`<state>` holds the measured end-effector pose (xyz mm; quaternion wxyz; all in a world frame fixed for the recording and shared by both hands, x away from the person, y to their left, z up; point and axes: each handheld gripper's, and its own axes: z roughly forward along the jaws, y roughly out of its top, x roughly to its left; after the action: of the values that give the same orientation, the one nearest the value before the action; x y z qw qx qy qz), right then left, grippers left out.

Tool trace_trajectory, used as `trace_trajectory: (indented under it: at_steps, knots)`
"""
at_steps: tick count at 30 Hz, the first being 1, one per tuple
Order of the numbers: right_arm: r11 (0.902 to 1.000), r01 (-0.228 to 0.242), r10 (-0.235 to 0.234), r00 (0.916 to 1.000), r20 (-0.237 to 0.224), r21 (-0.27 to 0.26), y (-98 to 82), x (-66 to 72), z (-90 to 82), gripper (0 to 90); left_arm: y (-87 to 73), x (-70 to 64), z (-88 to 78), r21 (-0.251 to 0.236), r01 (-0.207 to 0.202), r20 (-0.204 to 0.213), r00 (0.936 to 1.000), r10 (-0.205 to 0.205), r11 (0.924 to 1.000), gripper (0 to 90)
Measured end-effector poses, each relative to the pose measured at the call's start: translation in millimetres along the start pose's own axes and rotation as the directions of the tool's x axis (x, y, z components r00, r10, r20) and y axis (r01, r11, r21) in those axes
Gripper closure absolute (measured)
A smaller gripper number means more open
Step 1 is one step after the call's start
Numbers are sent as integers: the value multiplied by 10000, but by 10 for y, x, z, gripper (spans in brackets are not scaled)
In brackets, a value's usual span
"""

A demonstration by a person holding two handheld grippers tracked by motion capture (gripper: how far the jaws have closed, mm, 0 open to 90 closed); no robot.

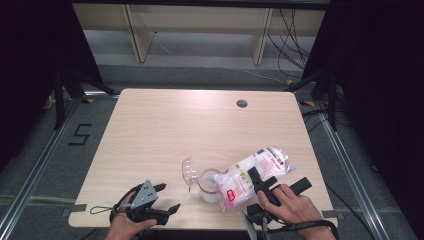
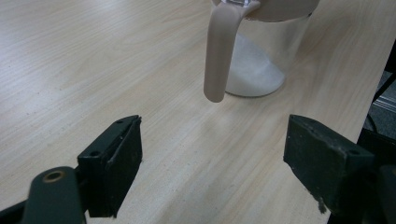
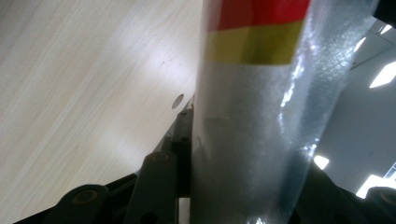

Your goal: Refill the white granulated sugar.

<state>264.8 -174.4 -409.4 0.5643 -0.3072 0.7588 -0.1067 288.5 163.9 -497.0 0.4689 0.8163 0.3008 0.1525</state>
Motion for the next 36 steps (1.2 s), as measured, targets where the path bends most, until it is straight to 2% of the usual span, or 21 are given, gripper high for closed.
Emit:
trace_trajectory:
  at_steps: [5, 9, 10, 12, 14, 17, 18, 19, 20, 22, 25, 27, 28, 32, 33, 34, 36]
  knots:
    - [10000, -13, 13, 10000, -4, 14, -6, 3, 2, 701, -1, -2, 2, -13, 107, 35, 9999, -107, 9999, 191]
    - [9999, 105, -105, 9999, 25, 9, -8, -4, -2, 701, 0, 15, -7, 183, -146, -99, 9998, 148, 9997, 191]
    - [9999, 106, -106, 9999, 22, -15, -10, -7, -2, 701, -2, -8, 6, -67, 134, -3, 9999, -134, 9999, 191]
    - [10000, 0, 0, 10000, 46, 8, -12, -1, -4, 702, -1, -3, 3, -24, 114, 29, 9999, -114, 9999, 191]
    - [10000, -28, 28, 10000, 16, 48, -14, -2, -7, 702, 0, 16, -9, 191, -150, -105, 9998, 152, 9997, 191]
    - [10000, 7, -7, 10000, 75, 28, -16, -2, -9, 702, 1, 16, -8, 186, -198, -87, 9998, 199, 9996, 191]
    - [10000, -20, 19, 10000, 39, 42, -15, -2, -9, 702, -1, -2, 3, -26, 40, -2, 10000, -40, 10000, 191]
    - [10000, -21, 21, 10000, 18, 47, -14, -2, -8, 703, 0, 15, -8, 181, -136, -90, 9999, 137, 9997, 191]
    - [10000, -32, 32, 10000, 11, 36, -13, 0, -7, 703, 0, 17, -8, 195, -149, -83, 9999, 150, 9997, 191]
    - [9999, 118, -118, 9999, -5, 36, -12, -5, -5, 703, -1, 16, -8, 199, -152, -95, 9998, 154, 9997, 191]
    - [10000, -20, 20, 10000, 9, 1, -11, -3, -8, 703, 0, 1, -1, 16, -21, 1, 10000, 21, 10000, 191]
    - [10000, -24, 24, 10000, 5, 16, -14, -5, -10, 704, 0, 9, -4, 101, -86, -53, 9999, 87, 9999, 191]
    - [10000, -32, 32, 10000, 69, 21, -17, -3, -11, 704, 0, -1, 2, -20, 31, -1, 10000, -31, 10000, 191]
    - [10000, -46, 46, 10000, 7, 20, -26, -1, -8, 704, -1, 3, -1, 49, 4, -63, 10000, -4, 10000, 191]
    - [10000, -70, 70, 10000, -52, 63, -23, 2, -6, 705, 1, 18, -10, 211, -174, -112, 9998, 177, 9996, 191]
    - [10000, -65, 65, 10000, -54, 61, -22, 2, -5, 704, 2, 4, -3, 31, -26, 23, 10000, 26, 10000, 191]
    - [10000, -95, 95, 9999, -63, 31, -24, 3, -4, 704, 3, 3, -4, 33, -13, 21, 10000, 13, 10000, 191]
